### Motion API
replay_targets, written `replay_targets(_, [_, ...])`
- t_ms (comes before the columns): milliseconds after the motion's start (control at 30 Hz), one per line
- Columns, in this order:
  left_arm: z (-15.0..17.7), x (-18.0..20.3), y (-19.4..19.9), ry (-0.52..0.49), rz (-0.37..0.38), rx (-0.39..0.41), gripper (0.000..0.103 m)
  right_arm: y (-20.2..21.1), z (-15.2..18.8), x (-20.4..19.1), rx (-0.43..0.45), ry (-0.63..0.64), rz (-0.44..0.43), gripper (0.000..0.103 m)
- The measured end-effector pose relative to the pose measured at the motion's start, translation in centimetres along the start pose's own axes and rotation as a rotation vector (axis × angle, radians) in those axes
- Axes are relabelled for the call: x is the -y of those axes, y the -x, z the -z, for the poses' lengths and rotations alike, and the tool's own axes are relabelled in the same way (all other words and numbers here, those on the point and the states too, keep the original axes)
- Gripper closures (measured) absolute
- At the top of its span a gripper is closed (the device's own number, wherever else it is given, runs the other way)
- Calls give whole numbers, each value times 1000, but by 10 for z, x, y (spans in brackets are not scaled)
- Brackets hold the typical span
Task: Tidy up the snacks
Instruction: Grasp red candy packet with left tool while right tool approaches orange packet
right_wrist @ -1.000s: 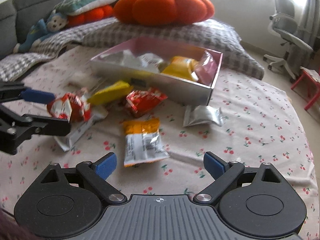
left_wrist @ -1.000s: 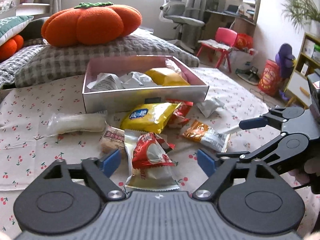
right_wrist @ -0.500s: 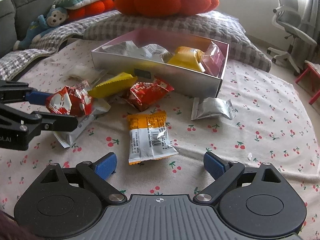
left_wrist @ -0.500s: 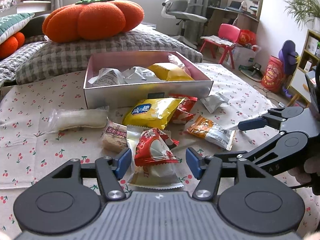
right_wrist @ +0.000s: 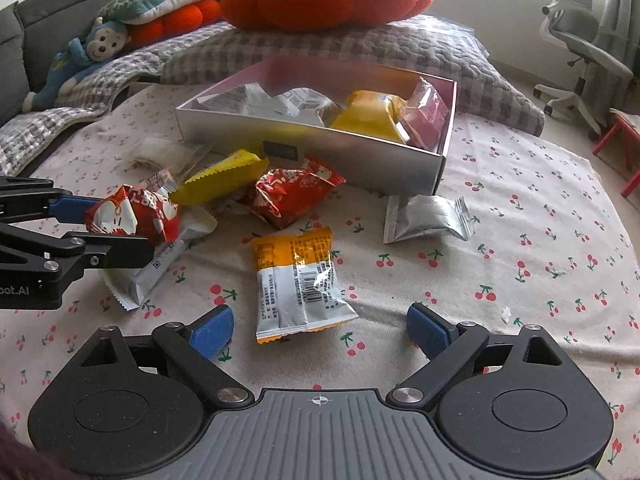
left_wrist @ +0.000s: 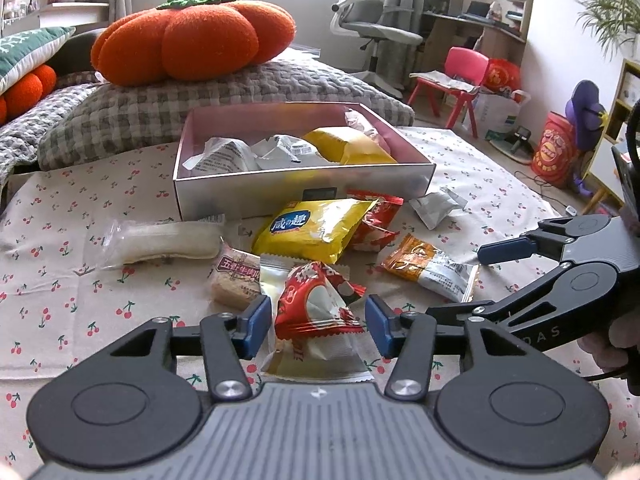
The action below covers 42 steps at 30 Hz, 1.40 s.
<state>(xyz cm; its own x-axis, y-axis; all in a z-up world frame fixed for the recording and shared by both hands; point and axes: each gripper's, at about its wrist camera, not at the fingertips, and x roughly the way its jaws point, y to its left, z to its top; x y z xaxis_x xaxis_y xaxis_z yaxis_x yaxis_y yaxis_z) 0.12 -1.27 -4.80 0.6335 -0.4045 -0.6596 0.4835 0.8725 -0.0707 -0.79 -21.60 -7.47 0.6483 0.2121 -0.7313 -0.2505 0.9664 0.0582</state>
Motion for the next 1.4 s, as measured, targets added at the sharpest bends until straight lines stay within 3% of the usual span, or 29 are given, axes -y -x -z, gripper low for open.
replay_targets(167, [-1,0,0,-3,-6,1,62,0,-3,0,8,-5,-4,10])
replay_targets(367, [-1,-1,1,-4,-9,-1,65,1,-6,2,17,-13,0,21])
replay_targets(733, [-3,-1,1,-3,-18,-3,70,2,-7,-2,23,15,-3,55])
replay_targets(1400, [-8,2,9,-24,-35,26,77,14,-16,-9,58,38,-10,57])
